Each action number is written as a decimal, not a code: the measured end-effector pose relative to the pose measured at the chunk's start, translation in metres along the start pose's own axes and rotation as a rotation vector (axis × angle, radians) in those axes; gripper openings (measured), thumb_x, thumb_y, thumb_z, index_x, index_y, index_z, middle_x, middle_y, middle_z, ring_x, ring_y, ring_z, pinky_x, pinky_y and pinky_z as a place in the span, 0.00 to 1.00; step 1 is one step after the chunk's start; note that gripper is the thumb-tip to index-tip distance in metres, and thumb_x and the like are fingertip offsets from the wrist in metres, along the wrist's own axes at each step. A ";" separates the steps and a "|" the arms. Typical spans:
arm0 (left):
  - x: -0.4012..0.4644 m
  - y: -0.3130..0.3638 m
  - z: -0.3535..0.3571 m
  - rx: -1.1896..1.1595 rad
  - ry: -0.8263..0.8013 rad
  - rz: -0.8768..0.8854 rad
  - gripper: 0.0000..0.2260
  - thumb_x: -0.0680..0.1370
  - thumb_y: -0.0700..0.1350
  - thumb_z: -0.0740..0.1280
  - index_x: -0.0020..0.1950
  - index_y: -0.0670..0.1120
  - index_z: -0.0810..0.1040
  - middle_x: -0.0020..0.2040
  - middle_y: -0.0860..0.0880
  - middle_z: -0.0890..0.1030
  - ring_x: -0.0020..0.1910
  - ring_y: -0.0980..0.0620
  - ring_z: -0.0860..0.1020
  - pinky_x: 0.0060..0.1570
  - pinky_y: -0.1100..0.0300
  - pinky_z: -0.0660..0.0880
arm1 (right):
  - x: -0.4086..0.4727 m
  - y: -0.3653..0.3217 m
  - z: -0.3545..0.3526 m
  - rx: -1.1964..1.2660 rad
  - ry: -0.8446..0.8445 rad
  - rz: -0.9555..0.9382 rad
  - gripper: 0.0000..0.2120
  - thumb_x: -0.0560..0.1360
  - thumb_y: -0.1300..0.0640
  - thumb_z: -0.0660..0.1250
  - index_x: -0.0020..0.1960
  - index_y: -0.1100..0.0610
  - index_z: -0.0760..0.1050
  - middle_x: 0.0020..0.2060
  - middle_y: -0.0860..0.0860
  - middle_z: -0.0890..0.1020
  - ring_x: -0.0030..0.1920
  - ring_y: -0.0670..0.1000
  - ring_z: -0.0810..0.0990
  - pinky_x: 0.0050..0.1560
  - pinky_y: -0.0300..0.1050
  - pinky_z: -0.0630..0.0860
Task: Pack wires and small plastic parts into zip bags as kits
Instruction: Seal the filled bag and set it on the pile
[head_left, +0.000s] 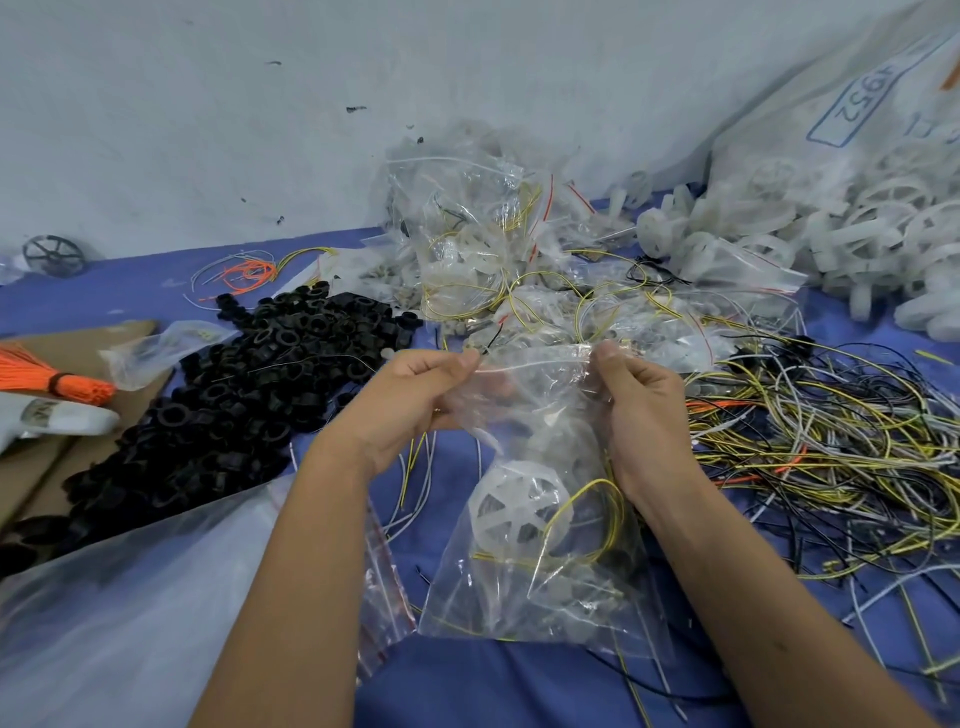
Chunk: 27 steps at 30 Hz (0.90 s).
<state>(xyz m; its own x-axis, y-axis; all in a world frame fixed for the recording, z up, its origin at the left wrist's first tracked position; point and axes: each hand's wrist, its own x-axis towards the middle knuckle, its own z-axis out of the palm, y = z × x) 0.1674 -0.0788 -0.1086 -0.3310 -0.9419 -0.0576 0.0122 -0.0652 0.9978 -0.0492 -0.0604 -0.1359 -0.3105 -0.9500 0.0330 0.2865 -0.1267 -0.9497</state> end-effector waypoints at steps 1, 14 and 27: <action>0.001 0.000 0.001 0.021 0.027 0.029 0.19 0.80 0.49 0.65 0.57 0.33 0.83 0.55 0.39 0.86 0.53 0.40 0.86 0.50 0.52 0.83 | 0.000 0.000 0.000 0.003 -0.017 0.002 0.18 0.81 0.52 0.67 0.35 0.56 0.85 0.35 0.54 0.84 0.38 0.54 0.81 0.53 0.62 0.80; 0.001 0.002 0.011 0.115 -0.037 -0.171 0.31 0.73 0.64 0.74 0.64 0.40 0.79 0.46 0.39 0.86 0.39 0.45 0.86 0.35 0.57 0.82 | -0.004 -0.004 0.000 0.063 0.038 -0.099 0.05 0.76 0.60 0.73 0.43 0.57 0.87 0.38 0.54 0.87 0.39 0.49 0.84 0.43 0.41 0.82; 0.000 0.000 0.033 0.234 -0.287 -0.220 0.24 0.65 0.56 0.79 0.60 0.53 0.83 0.53 0.48 0.87 0.48 0.50 0.84 0.45 0.56 0.79 | 0.003 -0.014 -0.006 0.244 0.081 -0.016 0.13 0.79 0.53 0.70 0.39 0.56 0.86 0.37 0.53 0.85 0.39 0.53 0.83 0.45 0.48 0.81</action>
<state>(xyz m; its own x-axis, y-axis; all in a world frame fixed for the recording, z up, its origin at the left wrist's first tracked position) 0.1361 -0.0679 -0.1071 -0.5514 -0.7817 -0.2914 -0.2918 -0.1466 0.9452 -0.0599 -0.0601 -0.1239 -0.3853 -0.9227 0.0130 0.4881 -0.2158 -0.8457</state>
